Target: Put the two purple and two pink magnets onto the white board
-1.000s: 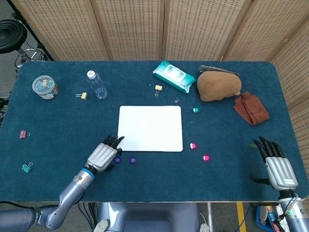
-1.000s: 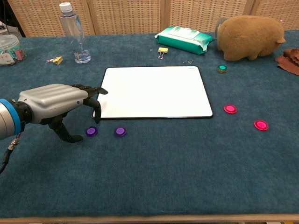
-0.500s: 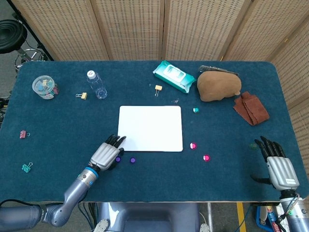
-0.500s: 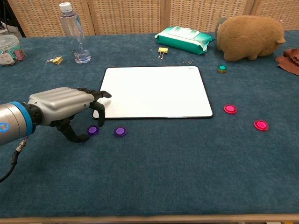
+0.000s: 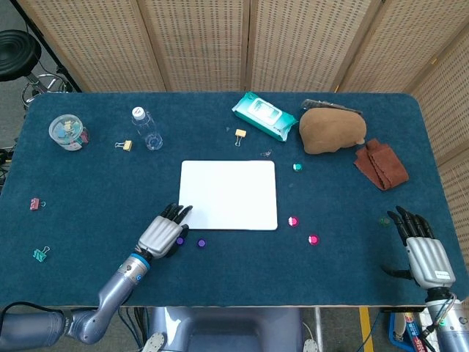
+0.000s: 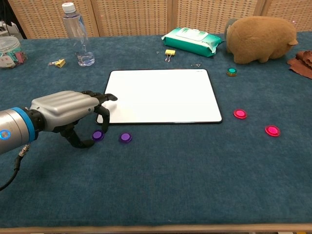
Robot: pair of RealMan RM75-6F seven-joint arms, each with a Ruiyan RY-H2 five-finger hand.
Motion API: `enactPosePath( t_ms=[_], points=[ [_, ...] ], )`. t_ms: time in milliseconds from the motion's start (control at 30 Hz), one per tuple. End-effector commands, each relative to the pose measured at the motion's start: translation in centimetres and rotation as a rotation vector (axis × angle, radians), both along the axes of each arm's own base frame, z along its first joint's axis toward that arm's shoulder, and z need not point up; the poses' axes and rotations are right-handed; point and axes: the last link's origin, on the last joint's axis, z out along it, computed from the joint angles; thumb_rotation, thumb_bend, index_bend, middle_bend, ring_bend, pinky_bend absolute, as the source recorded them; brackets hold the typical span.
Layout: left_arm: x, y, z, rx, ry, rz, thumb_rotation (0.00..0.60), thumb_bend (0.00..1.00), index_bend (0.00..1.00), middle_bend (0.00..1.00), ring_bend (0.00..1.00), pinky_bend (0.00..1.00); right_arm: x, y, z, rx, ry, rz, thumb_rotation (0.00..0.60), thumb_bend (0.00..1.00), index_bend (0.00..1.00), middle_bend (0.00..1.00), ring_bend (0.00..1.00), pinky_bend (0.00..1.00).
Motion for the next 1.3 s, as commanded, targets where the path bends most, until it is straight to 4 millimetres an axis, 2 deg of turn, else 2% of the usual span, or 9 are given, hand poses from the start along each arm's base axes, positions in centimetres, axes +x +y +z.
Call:
enactPosePath(
  t_ms=[33, 533, 800, 1000, 1133, 1233, 1300],
  points=[
    [0.1, 0.1, 0.2, 0.005, -0.008, 0.003, 0.6, 0.31, 0.7, 0.0, 0.0, 0.0, 0.0, 0.0, 0.0, 0.001, 0.0, 0.0, 0.6, 0.0, 0.0, 0.0, 0.0, 0.0],
    [1.6, 1.7, 1.4, 0.034, -0.02, 0.016, 0.6, 0.31, 0.69, 0.0, 0.0, 0.0, 0.0, 0.0, -0.1, 0.002, -0.004, -0.004, 0.6, 0.0, 0.0, 0.0, 0.0, 0.0],
    [3.6, 5.3, 2.6, 0.089, -0.046, 0.048, 0.6, 0.31, 0.69, 0.0, 0.0, 0.0, -0.2, -0.3, 0.1, -0.009, -0.008, -0.007, 0.6, 0.0, 0.0, 0.0, 0.0, 0.0],
    [5.3, 8.1, 2.2, 0.125, -0.052, 0.043, 0.6, 0.31, 0.69, 0.0, 0.0, 0.0, -0.8, -0.8, 0.4, -0.023, -0.015, -0.018, 0.6, 0.0, 0.0, 0.0, 0.0, 0.0],
    [5.7, 9.4, 1.4, 0.153, -0.032, 0.041, 0.6, 0.31, 0.68, 0.0, 0.0, 0.0, -1.0, -1.0, 0.6, -0.034, -0.022, -0.027, 0.6, 0.0, 0.0, 0.0, 0.0, 0.0],
    [5.8, 10.0, 0.4, 0.147, -0.046, 0.066, 0.6, 0.31, 0.63, 0.0, 0.0, 0.0, -1.0, -1.2, 0.9, -0.044, -0.027, -0.029, 0.6, 0.0, 0.0, 0.0, 0.0, 0.0],
    [6.1, 10.5, -0.1, 0.159, -0.051, 0.066, 0.6, 0.31, 0.49, 0.0, 0.0, 0.0, -1.2, -1.2, 1.1, -0.05, -0.029, -0.033, 0.6, 0.0, 0.0, 0.0, 0.0, 0.0]
  ],
)
